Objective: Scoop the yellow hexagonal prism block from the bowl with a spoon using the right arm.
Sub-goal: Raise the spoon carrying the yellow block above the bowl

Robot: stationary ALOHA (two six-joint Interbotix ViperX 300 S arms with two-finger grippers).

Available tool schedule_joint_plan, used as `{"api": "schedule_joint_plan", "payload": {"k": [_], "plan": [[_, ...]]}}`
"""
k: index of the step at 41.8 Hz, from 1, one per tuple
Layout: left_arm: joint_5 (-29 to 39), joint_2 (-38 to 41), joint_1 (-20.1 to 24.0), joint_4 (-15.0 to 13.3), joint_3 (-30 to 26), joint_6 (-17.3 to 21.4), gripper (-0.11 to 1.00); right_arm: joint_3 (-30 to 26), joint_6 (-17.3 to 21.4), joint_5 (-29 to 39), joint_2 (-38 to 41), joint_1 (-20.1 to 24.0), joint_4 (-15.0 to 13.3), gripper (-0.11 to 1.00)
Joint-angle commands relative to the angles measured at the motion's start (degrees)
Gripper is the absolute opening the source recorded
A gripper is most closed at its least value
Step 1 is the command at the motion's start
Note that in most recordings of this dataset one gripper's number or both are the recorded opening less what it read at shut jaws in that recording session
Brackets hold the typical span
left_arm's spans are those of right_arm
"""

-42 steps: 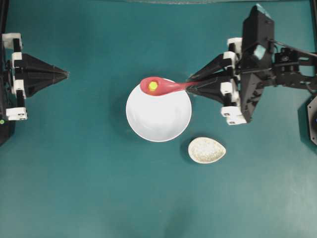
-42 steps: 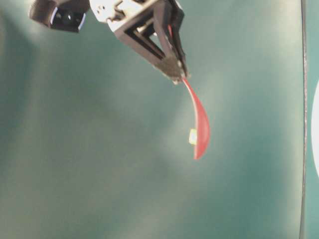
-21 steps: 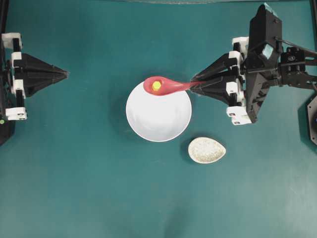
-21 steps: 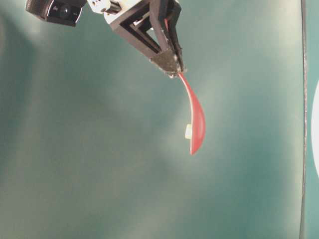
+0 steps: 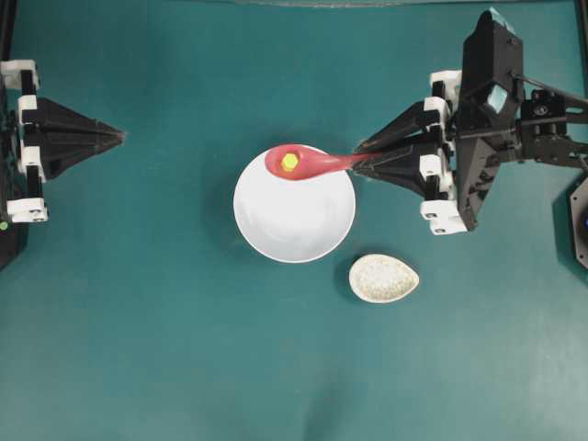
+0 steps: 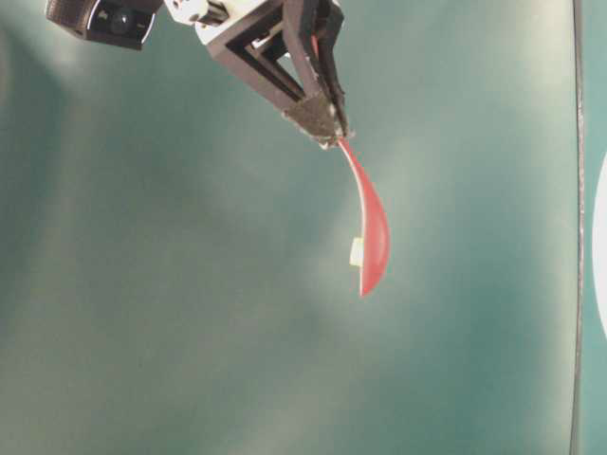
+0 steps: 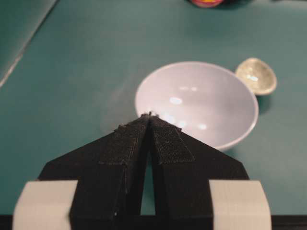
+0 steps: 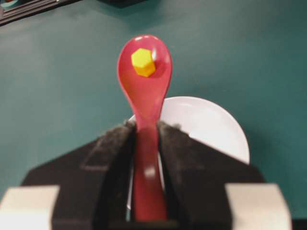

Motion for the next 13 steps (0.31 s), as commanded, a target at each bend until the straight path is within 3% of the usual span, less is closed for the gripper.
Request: {"api": "schedule_joint_plan", "payload": {"k": [1,13], "plan": [[-0.62,0.35,0.18,0.18,-0.62,-0.09,0.00,-0.70,-0.09,-0.70,-0.62,0.53,0.00,0.23],[0.62,0.26,0.18,0.18,-0.70,0.70,0.00,-0.44,-0.35,-2.02,-0.53,0.53,-0.18,0.23]]}}
